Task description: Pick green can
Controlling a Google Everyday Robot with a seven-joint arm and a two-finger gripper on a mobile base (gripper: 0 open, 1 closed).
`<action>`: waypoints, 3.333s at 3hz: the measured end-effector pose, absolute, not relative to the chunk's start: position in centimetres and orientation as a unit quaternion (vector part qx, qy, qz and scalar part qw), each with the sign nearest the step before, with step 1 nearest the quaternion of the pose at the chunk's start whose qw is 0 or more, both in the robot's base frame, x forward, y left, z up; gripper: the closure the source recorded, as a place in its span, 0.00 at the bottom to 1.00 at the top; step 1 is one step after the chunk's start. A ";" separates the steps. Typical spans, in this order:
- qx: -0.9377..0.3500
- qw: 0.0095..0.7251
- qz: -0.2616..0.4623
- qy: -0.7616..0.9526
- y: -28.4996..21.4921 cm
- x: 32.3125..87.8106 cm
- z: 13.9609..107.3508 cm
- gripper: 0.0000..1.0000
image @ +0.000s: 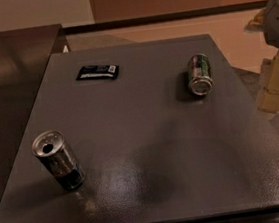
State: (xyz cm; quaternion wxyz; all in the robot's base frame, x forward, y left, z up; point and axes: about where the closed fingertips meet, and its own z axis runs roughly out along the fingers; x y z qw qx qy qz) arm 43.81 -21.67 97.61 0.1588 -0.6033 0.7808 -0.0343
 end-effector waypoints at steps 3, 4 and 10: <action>-0.559 0.180 -0.016 0.809 -21.2 45.8 97.5 0.00; -0.504 0.186 0.006 0.843 -20.7 48.4 96.5 0.00; -0.124 0.053 -0.063 0.989 -22.1 62.4 88.9 0.00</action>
Offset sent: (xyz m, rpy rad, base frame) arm 0.0111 0.0043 -0.0003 0.0339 0.0039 -0.0407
